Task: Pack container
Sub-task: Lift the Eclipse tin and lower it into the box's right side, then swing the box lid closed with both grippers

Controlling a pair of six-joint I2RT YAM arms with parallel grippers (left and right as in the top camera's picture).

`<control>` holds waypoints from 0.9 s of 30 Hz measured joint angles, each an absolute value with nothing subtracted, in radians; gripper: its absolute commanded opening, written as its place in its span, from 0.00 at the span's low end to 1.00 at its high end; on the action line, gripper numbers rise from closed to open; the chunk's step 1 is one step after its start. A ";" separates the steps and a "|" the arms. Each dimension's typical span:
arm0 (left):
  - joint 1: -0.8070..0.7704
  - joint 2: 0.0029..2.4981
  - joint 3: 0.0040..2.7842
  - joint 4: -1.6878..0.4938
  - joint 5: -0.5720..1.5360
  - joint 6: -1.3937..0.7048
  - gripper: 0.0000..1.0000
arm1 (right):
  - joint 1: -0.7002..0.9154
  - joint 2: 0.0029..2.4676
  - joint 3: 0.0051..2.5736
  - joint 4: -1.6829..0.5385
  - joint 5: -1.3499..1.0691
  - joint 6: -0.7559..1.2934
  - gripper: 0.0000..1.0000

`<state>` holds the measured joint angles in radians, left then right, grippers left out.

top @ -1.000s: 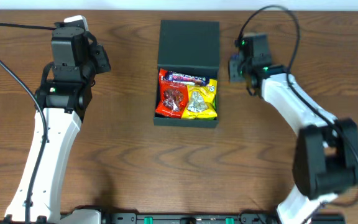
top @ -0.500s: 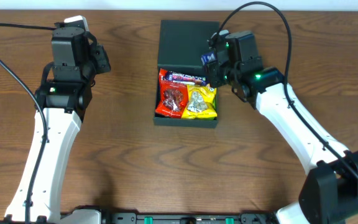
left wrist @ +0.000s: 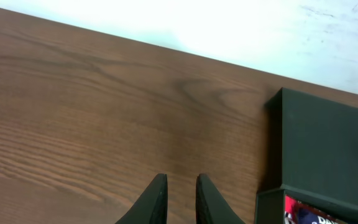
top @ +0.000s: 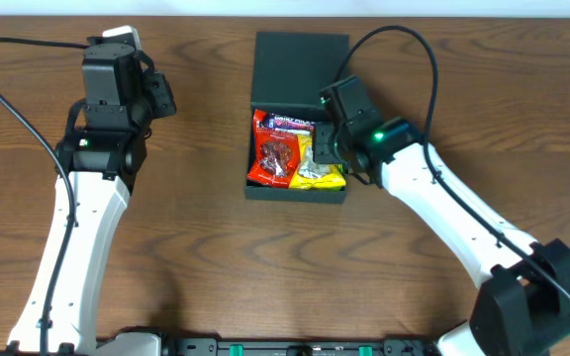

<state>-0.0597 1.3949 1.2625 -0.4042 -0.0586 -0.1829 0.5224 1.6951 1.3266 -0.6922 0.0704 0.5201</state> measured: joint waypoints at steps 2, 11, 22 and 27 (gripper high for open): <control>-0.060 1.395 1.262 -0.404 -0.059 -0.183 0.17 | 0.524 1.697 1.327 -0.698 0.098 0.538 0.02; -0.060 1.395 1.262 -0.405 -0.059 -0.183 0.18 | 0.523 1.785 1.327 -0.695 0.136 0.561 0.93; -0.060 1.395 1.262 -0.416 -0.056 -0.180 0.06 | 0.493 1.751 1.327 -0.574 0.139 0.512 0.12; -0.060 1.395 1.262 -0.421 -0.038 -0.183 0.06 | 0.355 1.682 1.327 -0.552 0.142 0.507 0.02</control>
